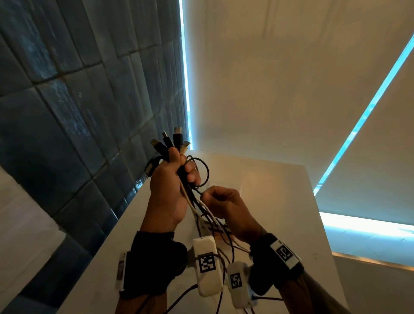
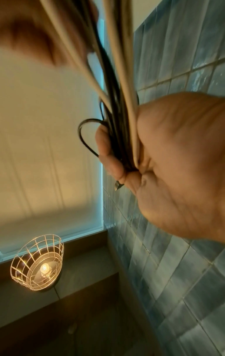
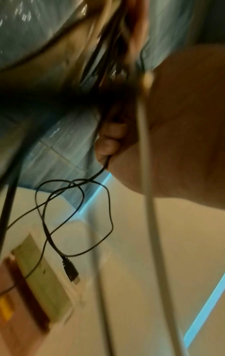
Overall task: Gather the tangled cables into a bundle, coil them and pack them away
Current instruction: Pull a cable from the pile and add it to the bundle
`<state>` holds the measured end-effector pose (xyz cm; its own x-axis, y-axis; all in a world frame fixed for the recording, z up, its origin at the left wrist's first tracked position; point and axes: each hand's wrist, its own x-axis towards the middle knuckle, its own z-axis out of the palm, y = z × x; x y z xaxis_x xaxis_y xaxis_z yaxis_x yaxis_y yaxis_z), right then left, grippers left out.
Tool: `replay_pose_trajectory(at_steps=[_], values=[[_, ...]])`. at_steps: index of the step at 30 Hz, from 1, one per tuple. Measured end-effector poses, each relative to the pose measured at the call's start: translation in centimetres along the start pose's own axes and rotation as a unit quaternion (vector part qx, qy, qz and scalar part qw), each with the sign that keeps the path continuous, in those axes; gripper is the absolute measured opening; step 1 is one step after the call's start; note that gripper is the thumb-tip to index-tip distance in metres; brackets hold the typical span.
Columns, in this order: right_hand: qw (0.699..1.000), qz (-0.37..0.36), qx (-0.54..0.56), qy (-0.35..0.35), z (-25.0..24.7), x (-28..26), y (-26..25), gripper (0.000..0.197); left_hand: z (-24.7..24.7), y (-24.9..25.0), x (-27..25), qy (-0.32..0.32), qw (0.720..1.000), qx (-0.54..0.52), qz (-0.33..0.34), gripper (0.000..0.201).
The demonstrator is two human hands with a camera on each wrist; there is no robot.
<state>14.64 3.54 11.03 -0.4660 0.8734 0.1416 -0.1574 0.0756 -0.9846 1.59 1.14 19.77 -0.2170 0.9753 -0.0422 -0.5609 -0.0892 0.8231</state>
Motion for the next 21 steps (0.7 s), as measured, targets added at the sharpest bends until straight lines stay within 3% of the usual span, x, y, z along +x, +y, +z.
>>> replay_pose_trajectory(at_steps=[8,14,21], values=[[0.993,0.108,0.041,0.023,-1.7,-0.6,6.0,0.019,-0.3,1.1,-0.7,-0.025,0.999,0.042,0.016,0.042],[0.989,0.124,-0.034,0.079,-2.4,-1.5,9.1,0.021,-0.4,2.2,-1.3,-0.032,0.998,0.038,0.035,0.040],[0.961,0.177,-0.136,0.165,-3.8,-0.7,12.8,0.020,-0.7,2.4,-1.3,-0.032,0.997,0.048,0.056,0.037]])
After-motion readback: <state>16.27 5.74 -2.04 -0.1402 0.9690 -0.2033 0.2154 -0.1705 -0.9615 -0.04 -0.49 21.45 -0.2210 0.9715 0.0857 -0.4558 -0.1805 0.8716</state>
